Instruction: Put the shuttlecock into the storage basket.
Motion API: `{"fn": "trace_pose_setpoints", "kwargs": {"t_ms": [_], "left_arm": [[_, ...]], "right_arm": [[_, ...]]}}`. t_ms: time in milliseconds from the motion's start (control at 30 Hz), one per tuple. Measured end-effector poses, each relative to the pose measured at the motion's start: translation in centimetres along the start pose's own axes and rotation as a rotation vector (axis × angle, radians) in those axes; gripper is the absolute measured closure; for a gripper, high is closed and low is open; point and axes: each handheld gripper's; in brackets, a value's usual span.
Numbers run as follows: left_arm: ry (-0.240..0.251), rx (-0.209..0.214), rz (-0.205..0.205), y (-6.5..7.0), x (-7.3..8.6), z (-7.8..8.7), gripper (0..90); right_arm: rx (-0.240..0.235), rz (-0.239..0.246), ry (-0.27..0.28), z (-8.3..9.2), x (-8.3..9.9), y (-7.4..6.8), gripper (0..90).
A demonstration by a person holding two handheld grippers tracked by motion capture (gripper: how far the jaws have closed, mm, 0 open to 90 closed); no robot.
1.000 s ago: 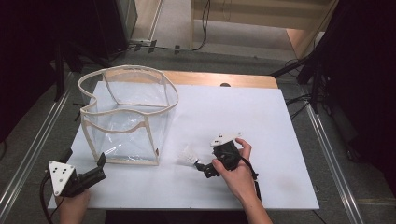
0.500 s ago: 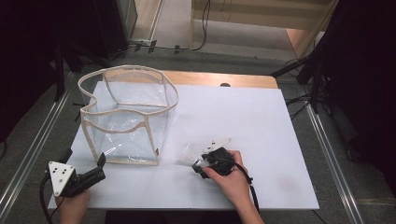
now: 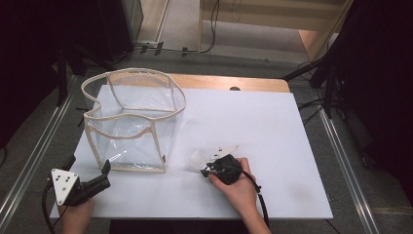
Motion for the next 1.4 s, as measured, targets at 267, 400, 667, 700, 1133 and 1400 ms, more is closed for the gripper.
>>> {"fn": "trace_pose_setpoints", "kwargs": {"t_ms": [267,400,667,700,1133,1400], "left_arm": [[-0.001,-0.003,-0.007,0.0,0.0,0.0,0.0],[0.0,-0.004,-0.009,0.1,0.0,0.0,0.0],[0.0,-0.001,-0.01,0.1,0.0,0.0,0.0],[0.0,-0.001,-0.011,0.1,0.0,0.0,0.0],[-0.002,-0.003,-0.024,0.3,0.0,0.0,0.0],[-0.001,-0.001,-0.025,0.3,0.0,0.0,0.0]], "right_arm": [[-0.003,-0.003,0.045,1.2,0.1,0.5,62.8],[-0.002,-0.007,0.059,1.8,0.1,0.7,62.8],[-0.01,-0.007,0.092,2.8,-0.4,1.0,62.8],[-0.011,-0.006,0.096,2.9,-0.5,1.0,62.8],[-0.01,-0.003,0.118,4.6,-1.5,1.6,62.8],[-0.014,-0.004,0.143,5.5,-2.2,1.8,62.9]]}}
Point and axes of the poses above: each handheld gripper's, and its own axes: z roughly backward along the jaws, x roughly out of its underside, y roughly to its right, and after that the axes turned 5 degrees about -x, right-handed
